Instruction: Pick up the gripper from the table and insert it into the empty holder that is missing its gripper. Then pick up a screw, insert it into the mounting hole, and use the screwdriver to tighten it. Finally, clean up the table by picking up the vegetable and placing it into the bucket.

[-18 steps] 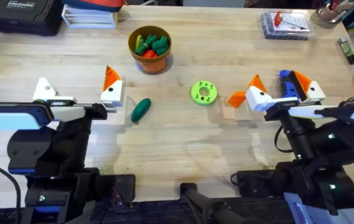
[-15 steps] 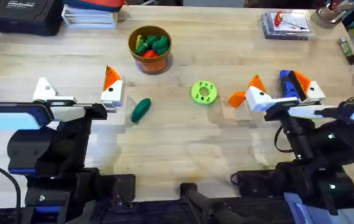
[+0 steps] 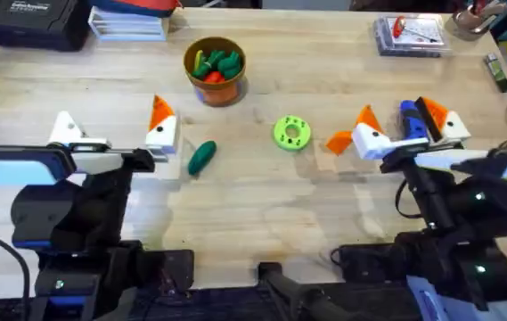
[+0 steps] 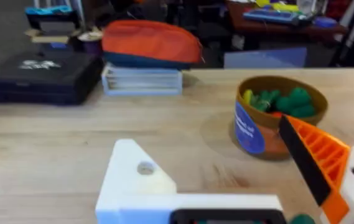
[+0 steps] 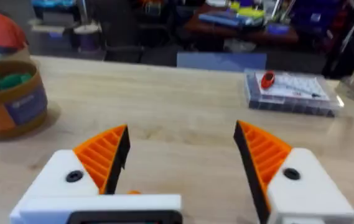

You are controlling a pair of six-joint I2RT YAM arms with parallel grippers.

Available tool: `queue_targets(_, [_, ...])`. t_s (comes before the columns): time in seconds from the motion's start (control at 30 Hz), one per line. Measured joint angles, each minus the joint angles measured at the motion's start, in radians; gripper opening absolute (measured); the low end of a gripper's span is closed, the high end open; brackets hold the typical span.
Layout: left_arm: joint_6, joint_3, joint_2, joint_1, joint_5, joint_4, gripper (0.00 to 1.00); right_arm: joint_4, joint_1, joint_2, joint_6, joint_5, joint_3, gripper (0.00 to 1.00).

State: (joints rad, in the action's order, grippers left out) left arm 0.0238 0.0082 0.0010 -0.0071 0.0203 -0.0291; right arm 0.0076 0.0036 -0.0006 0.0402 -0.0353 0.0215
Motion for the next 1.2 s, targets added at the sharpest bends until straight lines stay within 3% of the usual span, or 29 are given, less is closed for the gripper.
queue_targets(0.13, [0.012,0.075,0.01,0.0,0.067,-0.162,0.985,-0.199,0.0,0.034,0.006,-0.008,0.119,0.993])
queue_targets(0.23, [0.015,0.226,0.069,0.0,0.116,-0.323,0.985,-0.391,0.0,0.101,0.005,-0.028,0.285,0.992])
queue_targets(0.37, [0.018,0.46,0.217,0.0,0.174,-0.529,0.985,-0.656,0.0,0.238,0.006,-0.05,0.518,0.994])
queue_targets(0.53, [0.018,0.583,0.465,0.0,0.259,-0.682,0.985,-0.855,0.0,0.432,0.005,-0.063,0.711,0.994])
queue_targets(0.63, [0.019,0.582,0.637,0.0,0.312,-0.708,0.985,-0.872,0.0,0.505,0.006,-0.064,0.747,0.993])
queue_targets(0.87, [0.037,0.582,0.914,-0.002,0.458,-0.601,0.985,-0.88,0.0,0.547,0.024,-0.056,0.75,0.994])
queue_targets(0.97, [0.033,0.582,0.955,-0.023,0.506,-0.57,0.985,-0.881,0.0,0.547,0.032,-0.037,0.75,0.994])
queue_targets(1.13, [-0.006,0.582,0.959,-0.108,0.538,-0.551,0.986,-0.88,0.0,0.547,0.036,-0.027,0.75,0.994])
queue_targets(1.2, [-0.022,0.582,0.959,-0.138,0.537,-0.55,0.914,-0.881,0.0,0.547,0.038,-0.022,0.75,0.994])
